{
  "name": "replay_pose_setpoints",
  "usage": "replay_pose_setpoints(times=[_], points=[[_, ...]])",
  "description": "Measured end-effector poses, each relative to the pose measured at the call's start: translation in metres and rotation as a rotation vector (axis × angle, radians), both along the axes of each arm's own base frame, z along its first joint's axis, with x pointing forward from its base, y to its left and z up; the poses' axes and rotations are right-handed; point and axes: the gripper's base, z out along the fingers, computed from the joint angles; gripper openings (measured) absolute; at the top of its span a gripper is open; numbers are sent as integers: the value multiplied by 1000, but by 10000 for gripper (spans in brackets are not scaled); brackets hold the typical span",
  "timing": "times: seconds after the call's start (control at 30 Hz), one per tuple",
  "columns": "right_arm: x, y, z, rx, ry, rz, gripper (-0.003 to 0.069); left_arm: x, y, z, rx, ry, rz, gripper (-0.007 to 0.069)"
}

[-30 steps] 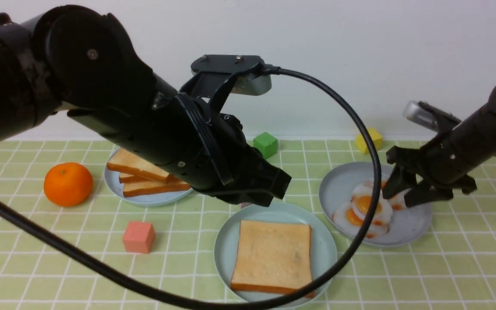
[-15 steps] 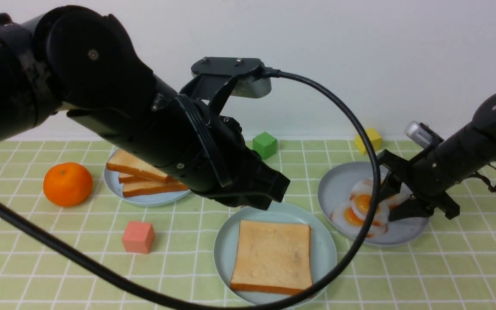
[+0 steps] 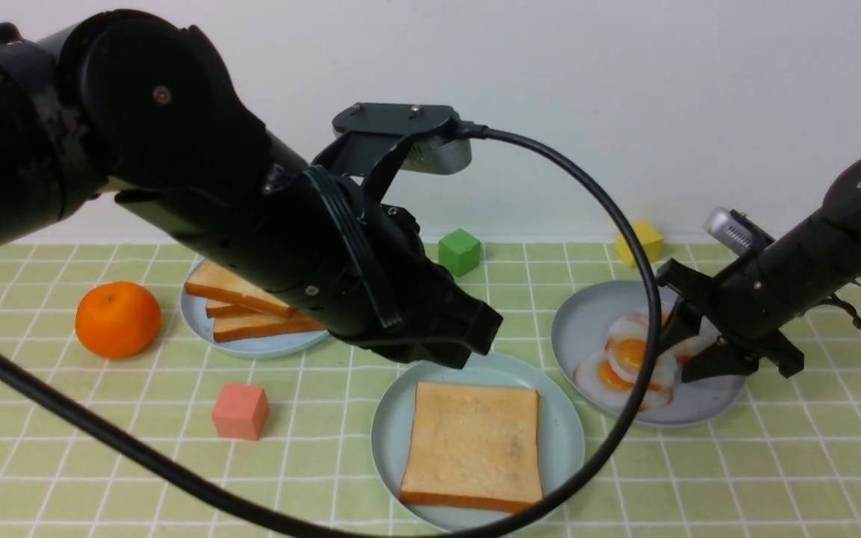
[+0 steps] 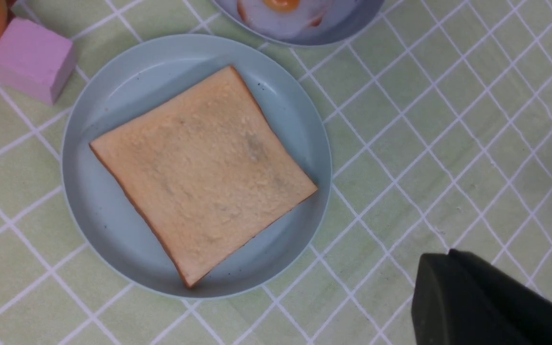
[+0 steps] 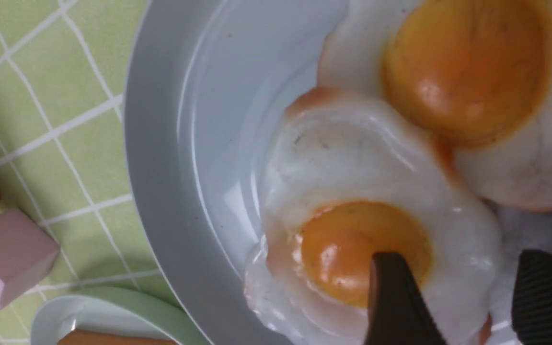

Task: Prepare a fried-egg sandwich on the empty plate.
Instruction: Use the right arm to grab a fried egg

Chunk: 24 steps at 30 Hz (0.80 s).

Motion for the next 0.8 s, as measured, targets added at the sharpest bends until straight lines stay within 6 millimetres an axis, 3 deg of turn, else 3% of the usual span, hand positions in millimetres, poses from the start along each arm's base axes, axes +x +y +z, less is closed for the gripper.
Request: replay_pose_setpoints(times=[0.33, 0.47, 0.7, 0.8], points=[[1, -4, -8, -12, 14, -3, 330, 0, 0, 0, 3, 4, -2, -13], [1, -4, -9, -13, 16, -3, 253, -1, 0, -1, 6, 9, -5, -10], [1, -6, -9, -32, 14, 10, 5, -1, 0, -1, 4, 19, 2, -5], [1, -6, -9, -35, 15, 14, -10, -1, 0, -1, 6, 21, 1, -2]])
